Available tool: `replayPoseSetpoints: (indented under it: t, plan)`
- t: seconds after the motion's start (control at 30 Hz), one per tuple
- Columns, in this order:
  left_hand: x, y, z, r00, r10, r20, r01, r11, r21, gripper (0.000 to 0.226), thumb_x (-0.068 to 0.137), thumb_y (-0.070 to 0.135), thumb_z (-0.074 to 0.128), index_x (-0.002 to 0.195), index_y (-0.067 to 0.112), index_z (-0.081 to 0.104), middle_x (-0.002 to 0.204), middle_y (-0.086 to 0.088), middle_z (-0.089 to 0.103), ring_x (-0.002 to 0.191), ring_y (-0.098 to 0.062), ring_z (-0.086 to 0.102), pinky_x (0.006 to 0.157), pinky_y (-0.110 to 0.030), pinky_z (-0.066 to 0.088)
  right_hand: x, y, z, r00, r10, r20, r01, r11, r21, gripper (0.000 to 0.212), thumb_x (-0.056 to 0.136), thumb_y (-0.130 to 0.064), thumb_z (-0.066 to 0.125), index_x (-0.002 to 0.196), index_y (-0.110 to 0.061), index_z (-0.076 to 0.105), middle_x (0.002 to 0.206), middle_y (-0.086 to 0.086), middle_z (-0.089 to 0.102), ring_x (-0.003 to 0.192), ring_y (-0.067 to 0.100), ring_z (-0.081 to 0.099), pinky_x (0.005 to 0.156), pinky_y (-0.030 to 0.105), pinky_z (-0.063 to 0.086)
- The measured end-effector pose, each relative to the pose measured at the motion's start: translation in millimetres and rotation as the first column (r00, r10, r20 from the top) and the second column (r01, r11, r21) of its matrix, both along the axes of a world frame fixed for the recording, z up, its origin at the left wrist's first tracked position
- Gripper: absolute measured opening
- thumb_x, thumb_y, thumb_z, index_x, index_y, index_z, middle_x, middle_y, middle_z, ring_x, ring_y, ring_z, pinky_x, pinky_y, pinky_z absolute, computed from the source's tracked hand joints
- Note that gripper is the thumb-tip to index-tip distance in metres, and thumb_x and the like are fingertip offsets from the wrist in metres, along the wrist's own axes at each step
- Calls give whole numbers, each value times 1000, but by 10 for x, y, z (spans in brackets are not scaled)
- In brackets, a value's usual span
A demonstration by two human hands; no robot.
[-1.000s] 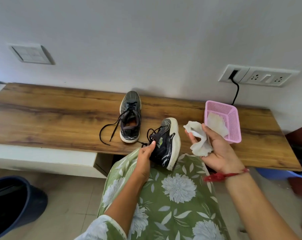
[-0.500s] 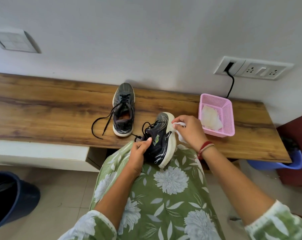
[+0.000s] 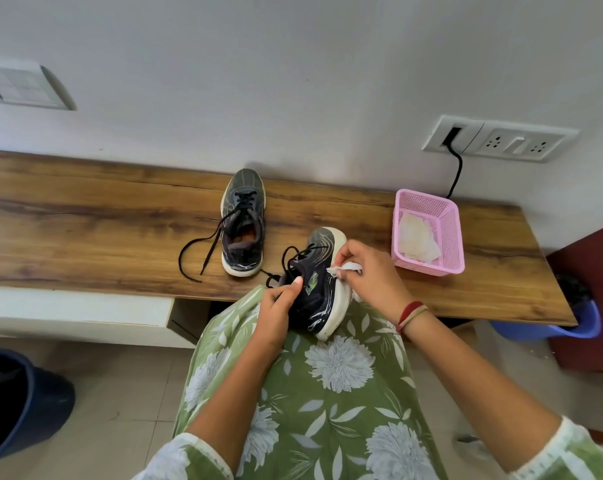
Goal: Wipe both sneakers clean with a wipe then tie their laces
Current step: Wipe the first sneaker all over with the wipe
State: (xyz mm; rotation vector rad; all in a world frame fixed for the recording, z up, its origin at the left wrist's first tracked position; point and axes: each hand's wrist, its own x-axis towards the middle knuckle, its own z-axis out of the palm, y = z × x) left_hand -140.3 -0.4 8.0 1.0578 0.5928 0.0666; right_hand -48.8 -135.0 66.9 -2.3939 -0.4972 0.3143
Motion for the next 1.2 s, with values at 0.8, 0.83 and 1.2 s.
replayPoseSetpoints:
  t: [0.8, 0.83, 1.2]
  plan:
    - [166, 61, 227, 984, -176, 9, 172, 973, 152, 44, 96, 22, 53, 66, -10, 55, 76, -16, 59, 72, -21, 59, 64, -21, 47, 133, -66, 33, 999, -36, -21, 35, 998, -51, 11, 82, -15, 68, 90, -20, 75, 95, 0, 71, 91, 14, 61, 82, 25, 46]
    - [170, 67, 236, 985, -172, 12, 169, 975, 144, 48, 96, 23, 53, 67, -15, 53, 77, -17, 58, 74, -23, 57, 64, -21, 46, 114, -68, 45, 999, -15, -39, 14, 999, -32, 11, 82, -16, 68, 90, -20, 75, 94, -1, 71, 90, 12, 61, 83, 26, 47]
    - [205, 81, 237, 979, -202, -35, 205, 964, 168, 40, 95, 22, 54, 61, 2, 53, 70, -12, 60, 61, -10, 60, 60, -14, 48, 223, -78, 32, 990, -78, -121, 79, 997, 9, 10, 80, -15, 69, 85, -22, 74, 91, -2, 71, 88, 14, 62, 82, 32, 50]
